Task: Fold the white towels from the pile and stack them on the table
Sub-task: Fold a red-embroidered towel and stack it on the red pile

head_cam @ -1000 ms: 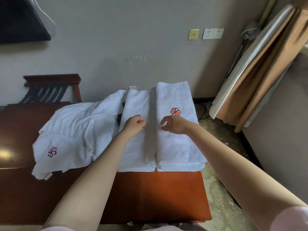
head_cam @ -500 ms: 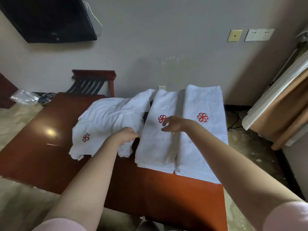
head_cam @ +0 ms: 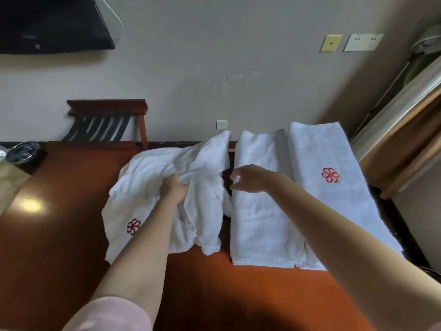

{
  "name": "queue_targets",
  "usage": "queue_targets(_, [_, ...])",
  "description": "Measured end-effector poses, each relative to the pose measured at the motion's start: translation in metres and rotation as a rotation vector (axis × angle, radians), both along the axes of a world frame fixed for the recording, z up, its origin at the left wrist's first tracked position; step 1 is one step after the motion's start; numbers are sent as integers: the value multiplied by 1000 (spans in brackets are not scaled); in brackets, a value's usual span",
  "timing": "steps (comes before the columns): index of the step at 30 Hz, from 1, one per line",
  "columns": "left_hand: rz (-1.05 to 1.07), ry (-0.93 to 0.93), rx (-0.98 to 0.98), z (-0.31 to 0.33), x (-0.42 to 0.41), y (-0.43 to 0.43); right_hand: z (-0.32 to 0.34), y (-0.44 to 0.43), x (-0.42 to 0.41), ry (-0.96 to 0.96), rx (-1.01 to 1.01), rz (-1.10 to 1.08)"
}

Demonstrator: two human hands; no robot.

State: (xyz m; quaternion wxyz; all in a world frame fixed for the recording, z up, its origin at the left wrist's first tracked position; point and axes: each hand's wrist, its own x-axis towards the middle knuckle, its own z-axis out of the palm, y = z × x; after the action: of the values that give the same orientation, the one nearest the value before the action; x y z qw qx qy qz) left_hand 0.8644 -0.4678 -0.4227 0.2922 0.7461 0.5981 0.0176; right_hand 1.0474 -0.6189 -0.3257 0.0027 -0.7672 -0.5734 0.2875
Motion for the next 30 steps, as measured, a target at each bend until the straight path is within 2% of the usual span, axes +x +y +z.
queue_targets(5, [-58, 54, 5, -20, 6, 19, -11, -1, 4, 66, -36, -103])
queue_targets(10, [-18, 47, 168, -17, 9, 26, -14, -5, 10, 102, -14, -192])
queue_targets(12, [26, -80, 156, -8, 7, 24, -15, -3, 6, 121, 7, -209])
queue_targets(14, [110, -283, 140, 10, 3, 19, -14, 1, -2, 153, 52, -231])
queue_targets(17, [188, -582, 123, 53, -1, 4, -11, 6, -21, 258, 237, -268])
queue_targets(20, [250, -890, -60, 103, -3, -17, 2, 8, -45, 570, 474, -201])
queue_targets(23, [335, -1135, -192, 155, -2, -37, 14, 9, -67, 802, 509, -108])
queue_targets(26, [260, -1283, -239, 200, 6, -55, 20, 7, -83, 974, 472, -69])
queue_targets(30, [129, -1231, -113, 219, 13, -66, 13, -1, -87, 1030, 511, -267])
